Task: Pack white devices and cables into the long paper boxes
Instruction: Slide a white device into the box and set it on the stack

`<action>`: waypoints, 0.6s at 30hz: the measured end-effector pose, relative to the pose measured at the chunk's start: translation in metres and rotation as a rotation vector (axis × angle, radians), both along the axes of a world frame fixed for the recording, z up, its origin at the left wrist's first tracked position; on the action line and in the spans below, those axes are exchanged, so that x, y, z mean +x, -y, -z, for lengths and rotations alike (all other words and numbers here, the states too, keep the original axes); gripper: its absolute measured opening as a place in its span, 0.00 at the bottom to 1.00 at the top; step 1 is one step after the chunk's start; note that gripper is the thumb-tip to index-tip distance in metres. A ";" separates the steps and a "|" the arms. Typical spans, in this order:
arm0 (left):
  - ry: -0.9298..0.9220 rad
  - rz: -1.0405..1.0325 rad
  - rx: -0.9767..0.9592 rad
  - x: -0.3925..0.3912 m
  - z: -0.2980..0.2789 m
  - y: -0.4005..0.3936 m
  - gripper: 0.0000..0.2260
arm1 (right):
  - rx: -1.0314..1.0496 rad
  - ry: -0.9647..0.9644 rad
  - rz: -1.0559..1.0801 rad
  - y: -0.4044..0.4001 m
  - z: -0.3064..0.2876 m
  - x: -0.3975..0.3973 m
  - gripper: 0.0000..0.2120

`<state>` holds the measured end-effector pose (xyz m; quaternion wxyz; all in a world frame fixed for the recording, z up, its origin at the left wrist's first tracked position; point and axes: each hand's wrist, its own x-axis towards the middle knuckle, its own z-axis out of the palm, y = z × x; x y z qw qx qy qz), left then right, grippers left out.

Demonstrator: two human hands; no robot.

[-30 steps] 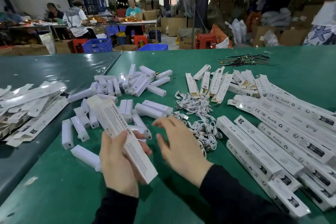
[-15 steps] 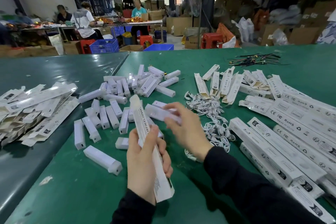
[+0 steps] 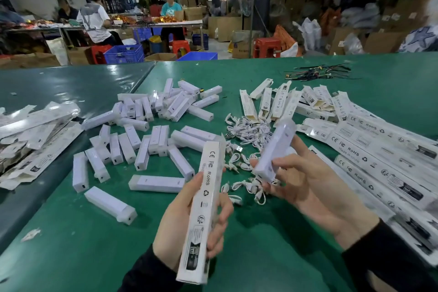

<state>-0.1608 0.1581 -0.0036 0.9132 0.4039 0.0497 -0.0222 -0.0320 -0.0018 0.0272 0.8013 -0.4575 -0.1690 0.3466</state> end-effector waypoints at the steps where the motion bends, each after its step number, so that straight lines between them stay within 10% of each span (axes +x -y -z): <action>1: -0.017 0.031 -0.016 0.000 0.001 0.000 0.22 | -0.027 0.037 0.006 0.000 -0.001 -0.001 0.35; 18: -0.047 -0.036 0.252 0.003 0.008 0.011 0.18 | -0.168 0.187 0.283 -0.002 0.002 -0.006 0.25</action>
